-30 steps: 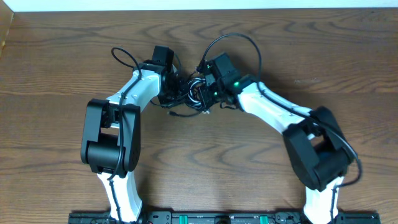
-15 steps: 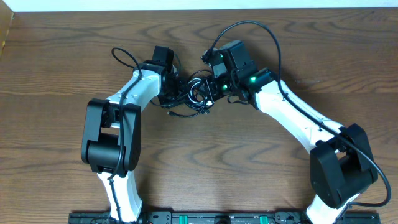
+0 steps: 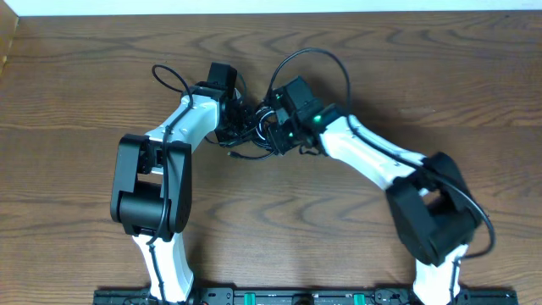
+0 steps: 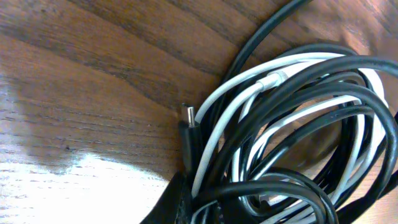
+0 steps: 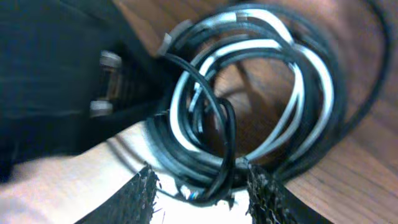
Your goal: Untangle cables
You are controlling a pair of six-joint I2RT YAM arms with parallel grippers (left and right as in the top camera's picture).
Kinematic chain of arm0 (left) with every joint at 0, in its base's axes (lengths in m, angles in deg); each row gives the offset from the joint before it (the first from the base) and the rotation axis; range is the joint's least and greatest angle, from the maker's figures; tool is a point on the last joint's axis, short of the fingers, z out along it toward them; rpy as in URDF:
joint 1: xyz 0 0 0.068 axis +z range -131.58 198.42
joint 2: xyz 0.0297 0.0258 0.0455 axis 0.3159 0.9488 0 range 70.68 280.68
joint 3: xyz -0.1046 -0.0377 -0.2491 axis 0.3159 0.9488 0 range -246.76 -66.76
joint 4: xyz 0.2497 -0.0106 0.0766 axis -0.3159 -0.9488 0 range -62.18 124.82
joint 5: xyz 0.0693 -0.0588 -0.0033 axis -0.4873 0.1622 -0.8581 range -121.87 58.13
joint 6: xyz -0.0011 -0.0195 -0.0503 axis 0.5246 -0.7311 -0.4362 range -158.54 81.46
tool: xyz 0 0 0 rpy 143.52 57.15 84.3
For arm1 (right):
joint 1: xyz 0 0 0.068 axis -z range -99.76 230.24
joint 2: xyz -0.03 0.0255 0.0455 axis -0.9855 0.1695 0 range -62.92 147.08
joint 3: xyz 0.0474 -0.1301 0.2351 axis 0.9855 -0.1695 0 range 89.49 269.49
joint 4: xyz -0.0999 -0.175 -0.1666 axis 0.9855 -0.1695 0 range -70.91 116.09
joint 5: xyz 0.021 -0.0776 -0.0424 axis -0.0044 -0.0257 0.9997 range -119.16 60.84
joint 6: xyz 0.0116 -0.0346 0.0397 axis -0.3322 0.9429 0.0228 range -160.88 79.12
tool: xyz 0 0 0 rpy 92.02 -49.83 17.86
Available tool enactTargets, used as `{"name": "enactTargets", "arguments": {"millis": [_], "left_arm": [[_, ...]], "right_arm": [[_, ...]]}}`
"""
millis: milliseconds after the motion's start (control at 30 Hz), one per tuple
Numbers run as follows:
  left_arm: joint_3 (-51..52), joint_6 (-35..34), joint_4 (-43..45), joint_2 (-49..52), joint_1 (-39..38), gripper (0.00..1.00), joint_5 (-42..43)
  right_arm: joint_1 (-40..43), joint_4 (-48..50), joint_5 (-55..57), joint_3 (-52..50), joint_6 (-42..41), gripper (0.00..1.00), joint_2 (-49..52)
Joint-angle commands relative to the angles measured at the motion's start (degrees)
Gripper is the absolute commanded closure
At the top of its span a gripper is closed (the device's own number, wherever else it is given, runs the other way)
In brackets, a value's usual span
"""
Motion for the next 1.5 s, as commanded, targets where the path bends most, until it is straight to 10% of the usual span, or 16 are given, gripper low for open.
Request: {"name": "enactTargets", "arguments": {"millis": [0,67,100,800,1167,1467], "left_arm": [[0.3,-0.1,-0.1,0.8,0.1,0.92,-0.5],[0.3,-0.1,-0.1,0.8,0.1,0.92,-0.5],[0.3,-0.1,-0.1,0.8,0.1,0.92,-0.5],[0.3,-0.1,-0.1,0.8,0.1,0.92,-0.5],[0.3,-0.1,-0.1,0.8,0.2,0.92,-0.5],[0.3,-0.1,-0.1,0.8,0.2,0.92,-0.5]], "right_arm": [[-0.5,1.6,3.3,0.1,0.9,0.55,3.7],[-0.5,3.1,3.7,0.1,0.8,0.70,5.7],[-0.5,3.2,3.9,0.1,0.8,0.99,6.2],[0.7,-0.4,-2.6,0.1,-2.5,0.99,-7.7],[11.3,7.4,-34.7,0.1,-16.6,0.99,-10.2],[14.1,5.6,-40.1,0.1,-17.5,0.99,-10.2]]}}
